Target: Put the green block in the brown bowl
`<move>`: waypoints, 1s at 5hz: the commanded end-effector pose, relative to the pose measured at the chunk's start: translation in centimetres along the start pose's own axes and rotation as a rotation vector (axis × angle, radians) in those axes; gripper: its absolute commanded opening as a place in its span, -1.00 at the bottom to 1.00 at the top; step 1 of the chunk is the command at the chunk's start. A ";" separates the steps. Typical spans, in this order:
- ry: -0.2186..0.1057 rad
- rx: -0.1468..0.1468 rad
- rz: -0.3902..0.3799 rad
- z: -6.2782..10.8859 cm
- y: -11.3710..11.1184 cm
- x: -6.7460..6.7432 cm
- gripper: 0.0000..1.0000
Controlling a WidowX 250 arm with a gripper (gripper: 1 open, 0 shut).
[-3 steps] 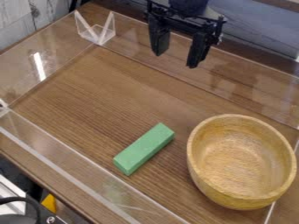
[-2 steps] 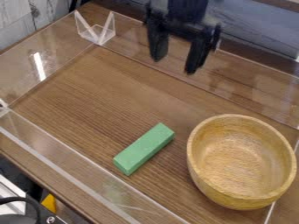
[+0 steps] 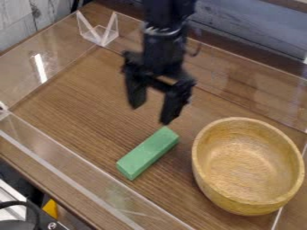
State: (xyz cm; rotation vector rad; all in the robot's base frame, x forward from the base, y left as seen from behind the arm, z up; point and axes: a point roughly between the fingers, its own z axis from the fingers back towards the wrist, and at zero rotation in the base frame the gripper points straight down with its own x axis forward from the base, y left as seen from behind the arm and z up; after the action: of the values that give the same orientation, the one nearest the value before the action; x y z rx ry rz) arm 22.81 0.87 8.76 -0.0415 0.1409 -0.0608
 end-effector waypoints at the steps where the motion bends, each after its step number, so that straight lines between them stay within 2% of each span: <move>1: -0.048 0.012 -0.046 -0.5 0.6 -1.6 1.00; 3: -0.075 0.011 -0.078 -2.3 0.6 -2.0 1.00; 5: -0.087 0.005 -0.087 -3.3 0.7 -1.9 1.00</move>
State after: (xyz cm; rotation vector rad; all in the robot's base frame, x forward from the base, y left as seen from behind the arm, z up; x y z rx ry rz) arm 20.22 1.31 5.34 -0.0459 0.0712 -0.1546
